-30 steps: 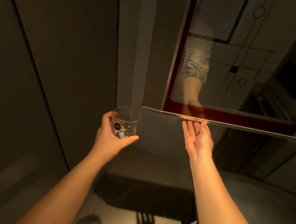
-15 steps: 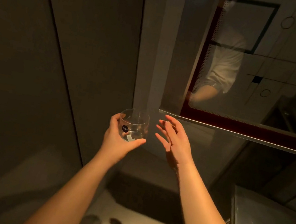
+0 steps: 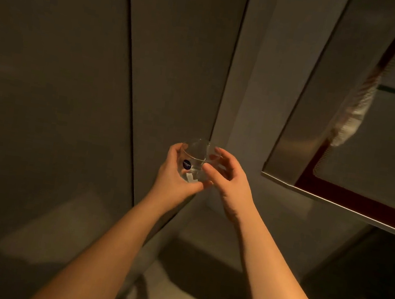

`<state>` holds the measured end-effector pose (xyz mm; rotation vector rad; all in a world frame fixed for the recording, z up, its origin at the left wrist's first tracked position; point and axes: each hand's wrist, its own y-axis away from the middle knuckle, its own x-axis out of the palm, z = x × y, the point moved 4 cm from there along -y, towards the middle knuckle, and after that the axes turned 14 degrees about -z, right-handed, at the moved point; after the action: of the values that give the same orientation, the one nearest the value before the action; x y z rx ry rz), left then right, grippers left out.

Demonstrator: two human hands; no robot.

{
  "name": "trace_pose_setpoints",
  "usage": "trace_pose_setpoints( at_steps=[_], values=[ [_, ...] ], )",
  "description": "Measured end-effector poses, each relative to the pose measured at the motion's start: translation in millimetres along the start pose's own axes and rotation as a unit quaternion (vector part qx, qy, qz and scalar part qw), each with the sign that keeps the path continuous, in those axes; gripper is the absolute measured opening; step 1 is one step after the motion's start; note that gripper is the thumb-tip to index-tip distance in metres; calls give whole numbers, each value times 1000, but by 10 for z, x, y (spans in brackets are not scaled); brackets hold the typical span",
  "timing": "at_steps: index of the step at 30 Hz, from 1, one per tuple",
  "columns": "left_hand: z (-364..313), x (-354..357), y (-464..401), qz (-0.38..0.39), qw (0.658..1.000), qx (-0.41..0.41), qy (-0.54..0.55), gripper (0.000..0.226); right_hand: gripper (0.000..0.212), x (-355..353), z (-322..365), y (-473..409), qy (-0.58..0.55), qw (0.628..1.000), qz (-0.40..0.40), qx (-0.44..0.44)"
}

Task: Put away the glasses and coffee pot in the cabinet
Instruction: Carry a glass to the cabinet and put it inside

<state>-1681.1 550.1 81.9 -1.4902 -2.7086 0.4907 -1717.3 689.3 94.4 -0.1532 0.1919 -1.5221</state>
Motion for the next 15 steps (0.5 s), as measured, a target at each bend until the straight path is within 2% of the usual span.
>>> trace_pose_setpoints(
  at_steps=[6, 12, 15],
  values=[
    [192, 76, -684, 23, 999, 21, 27, 85, 60, 313, -142, -526, -29, 998, -52, 10],
    [396, 294, -1491, 81, 994, 27, 66, 85, 48, 572, -210, -1111, -49, 993, -111, 1],
    [494, 433, -1814, 111, 990, 29, 82, 89, 55, 642, -258, -1360, -45, 987, -151, -8]
  ],
)
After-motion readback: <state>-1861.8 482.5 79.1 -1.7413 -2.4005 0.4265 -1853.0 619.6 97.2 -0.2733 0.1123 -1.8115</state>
